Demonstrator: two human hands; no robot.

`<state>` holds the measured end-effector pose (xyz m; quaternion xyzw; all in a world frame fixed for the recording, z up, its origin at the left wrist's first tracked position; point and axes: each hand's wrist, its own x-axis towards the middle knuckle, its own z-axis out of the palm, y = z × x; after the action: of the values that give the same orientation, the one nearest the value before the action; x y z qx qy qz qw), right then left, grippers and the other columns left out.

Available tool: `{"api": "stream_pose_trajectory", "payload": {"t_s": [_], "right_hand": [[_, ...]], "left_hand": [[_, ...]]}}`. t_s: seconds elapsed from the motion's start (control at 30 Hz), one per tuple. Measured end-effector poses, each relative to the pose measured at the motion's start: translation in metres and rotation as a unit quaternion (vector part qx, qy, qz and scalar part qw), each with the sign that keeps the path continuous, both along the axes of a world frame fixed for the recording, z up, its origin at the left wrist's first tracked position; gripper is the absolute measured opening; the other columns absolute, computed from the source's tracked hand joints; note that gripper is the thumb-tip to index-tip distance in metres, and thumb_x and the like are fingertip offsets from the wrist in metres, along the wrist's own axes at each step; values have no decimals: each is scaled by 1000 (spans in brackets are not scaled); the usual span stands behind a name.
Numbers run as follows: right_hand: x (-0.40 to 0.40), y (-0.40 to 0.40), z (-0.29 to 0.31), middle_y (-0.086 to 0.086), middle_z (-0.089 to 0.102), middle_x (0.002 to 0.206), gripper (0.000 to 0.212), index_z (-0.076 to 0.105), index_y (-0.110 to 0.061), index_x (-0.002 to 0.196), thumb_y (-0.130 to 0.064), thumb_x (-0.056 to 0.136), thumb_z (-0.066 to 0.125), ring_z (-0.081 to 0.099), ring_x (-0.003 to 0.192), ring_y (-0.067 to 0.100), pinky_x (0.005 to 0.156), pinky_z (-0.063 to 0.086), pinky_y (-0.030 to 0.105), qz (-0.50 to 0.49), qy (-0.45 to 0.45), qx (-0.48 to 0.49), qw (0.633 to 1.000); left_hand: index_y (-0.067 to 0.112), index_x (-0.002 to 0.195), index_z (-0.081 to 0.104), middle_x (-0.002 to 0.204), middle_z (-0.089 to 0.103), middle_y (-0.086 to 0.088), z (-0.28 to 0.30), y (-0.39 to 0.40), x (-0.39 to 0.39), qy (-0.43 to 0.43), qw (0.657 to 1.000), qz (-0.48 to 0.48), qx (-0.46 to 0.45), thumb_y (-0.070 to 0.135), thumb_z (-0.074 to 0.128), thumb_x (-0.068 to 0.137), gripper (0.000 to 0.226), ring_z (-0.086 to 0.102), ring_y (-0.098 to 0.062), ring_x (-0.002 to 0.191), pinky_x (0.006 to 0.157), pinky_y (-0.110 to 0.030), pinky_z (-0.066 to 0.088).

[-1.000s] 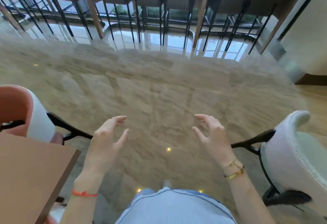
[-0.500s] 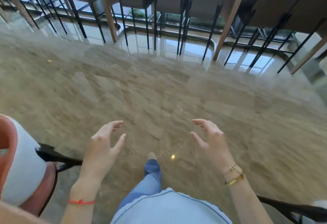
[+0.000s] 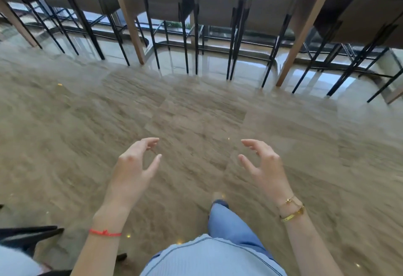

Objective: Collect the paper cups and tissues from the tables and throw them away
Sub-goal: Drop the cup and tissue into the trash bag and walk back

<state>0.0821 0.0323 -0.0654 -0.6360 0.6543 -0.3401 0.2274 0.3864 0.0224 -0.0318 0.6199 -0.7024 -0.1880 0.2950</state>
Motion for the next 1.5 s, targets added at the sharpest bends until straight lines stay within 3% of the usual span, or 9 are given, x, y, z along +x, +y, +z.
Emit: {"api": "stream_pose_trajectory", "payload": {"t_s": [0.17,0.43,0.73,0.93,1.17,1.37,1.5], "right_hand": [[-1,-105,-14,-10,63,111,34,61,-22,117,-20,84,70,55,108,10,97,44,28,2,-2,6,1000],[-14,-332,5,-7,63,109,33,62,-20,115,-19,84,71,57,105,11,95,43,25,33,16,-14,999],[-3,-548,26,-12,60,116,35,59,-23,121,-25,87,67,50,112,3,96,36,12,87,32,-8,996],[17,-664,8,-10,61,116,35,59,-22,121,-24,87,67,52,113,7,100,41,23,106,38,-1,994],[59,-829,6,-11,60,115,35,59,-23,120,-26,87,67,53,111,7,99,45,28,110,48,-9,993],[104,-978,23,-9,59,120,37,57,-22,123,-27,88,65,52,115,8,101,43,28,115,45,-23,992],[117,-1054,27,-6,59,122,38,56,-19,125,-26,89,64,50,117,9,103,42,27,100,37,-13,994]], "left_hand": [[17,119,63,110,66,7,-10,-104,-7,-3,1000,-3,18,12,71,84,36,60,-7,100,89,0,32],[18,119,62,109,65,8,-2,-313,-20,7,1000,18,-12,14,70,84,37,60,-7,102,93,-15,39],[15,119,63,108,66,5,14,-498,-19,17,998,60,-14,11,70,84,36,59,-7,100,90,0,31],[18,119,63,110,65,8,-3,-614,-1,22,998,62,-9,12,70,84,36,60,-6,102,92,-12,38],[19,119,63,110,65,8,-6,-776,46,24,997,78,-12,12,70,85,36,61,-6,103,93,-11,38],[21,122,61,113,62,12,13,-920,86,-6,997,80,-20,16,68,87,37,55,1,103,91,3,28],[21,125,59,115,61,12,20,-1008,98,-21,998,59,-12,19,67,88,38,55,0,107,93,0,30]]}}
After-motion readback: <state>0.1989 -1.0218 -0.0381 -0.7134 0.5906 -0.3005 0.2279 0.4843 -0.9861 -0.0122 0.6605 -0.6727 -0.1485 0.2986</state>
